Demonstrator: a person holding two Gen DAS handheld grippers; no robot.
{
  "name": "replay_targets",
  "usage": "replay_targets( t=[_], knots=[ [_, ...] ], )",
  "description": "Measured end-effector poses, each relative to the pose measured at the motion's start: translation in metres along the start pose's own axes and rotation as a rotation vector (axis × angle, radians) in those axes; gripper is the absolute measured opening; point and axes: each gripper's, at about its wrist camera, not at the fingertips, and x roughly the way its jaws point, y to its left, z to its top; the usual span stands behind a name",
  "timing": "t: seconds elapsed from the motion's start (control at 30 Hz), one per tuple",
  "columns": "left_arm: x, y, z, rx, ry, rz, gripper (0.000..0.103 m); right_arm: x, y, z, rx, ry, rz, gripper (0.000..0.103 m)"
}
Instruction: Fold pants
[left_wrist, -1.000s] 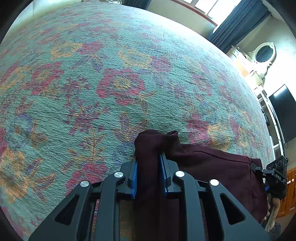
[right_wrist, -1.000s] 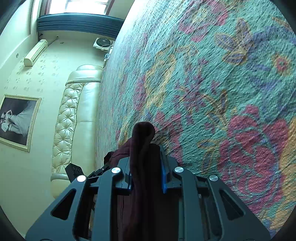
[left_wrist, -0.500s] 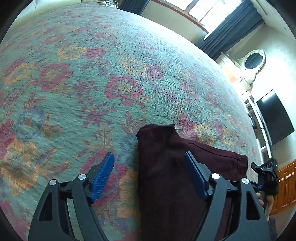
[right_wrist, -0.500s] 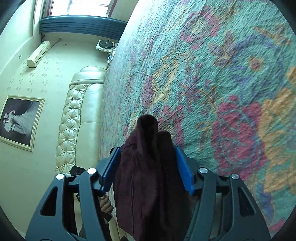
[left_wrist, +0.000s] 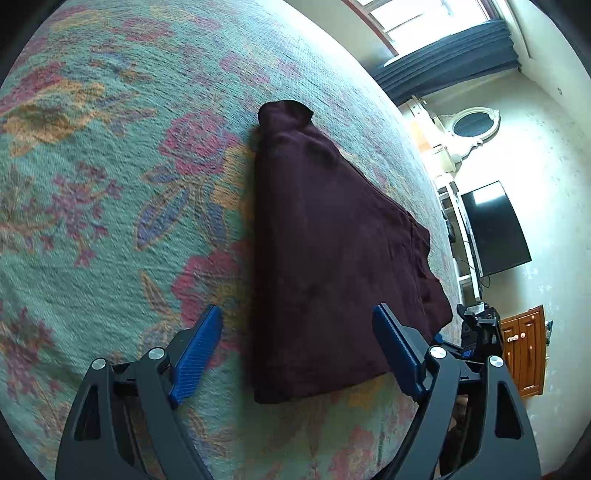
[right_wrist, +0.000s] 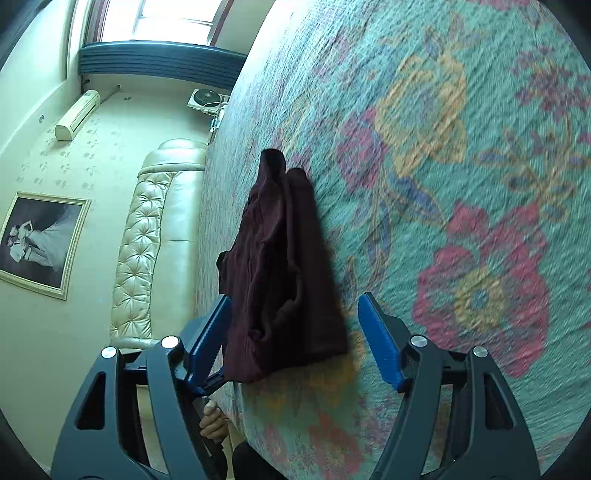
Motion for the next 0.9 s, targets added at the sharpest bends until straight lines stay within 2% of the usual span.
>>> replay_targets(
  t=[0.4,0.43,0.47,0.5,0.53,0.57,0.7,0.8,0.9],
  knots=[
    [0.009,0.009,0.001,-0.109,0.008,-0.139,0.081,0.036,0.015,-0.011,-0.023,-0.007,-0.044,0.076],
    [0.011,0.008,0.001,-0.108,0.009,-0.14,0.078,0.04,0.018,-0.012,-0.038,0.002,-0.048,0.076],
    [0.014,0.007,0.001,-0.107,0.016,-0.127,0.068,0.044,0.02,-0.012,-0.055,0.013,-0.058,0.072],
    [0.017,0.005,0.0,-0.101,0.02,-0.091,0.059,0.048,0.024,-0.015,-0.069,0.025,-0.078,0.065],
    [0.02,0.004,-0.001,-0.092,0.021,-0.059,0.054,0.055,0.026,-0.017,-0.07,0.045,-0.096,0.05],
    [0.021,0.002,-0.001,-0.083,0.02,-0.041,0.045,0.061,0.024,-0.017,-0.053,0.065,-0.085,0.041],
    [0.021,0.002,-0.003,-0.081,0.018,0.003,0.026,0.062,0.024,-0.018,-0.038,0.072,-0.053,0.036],
    [0.018,-0.009,-0.004,-0.037,0.002,0.062,0.022,0.056,0.024,-0.018,-0.011,0.061,-0.009,0.035],
    [0.014,-0.018,-0.005,-0.013,-0.013,0.098,0.02,0.054,0.027,-0.019,-0.013,0.053,-0.002,0.034]
  ],
)
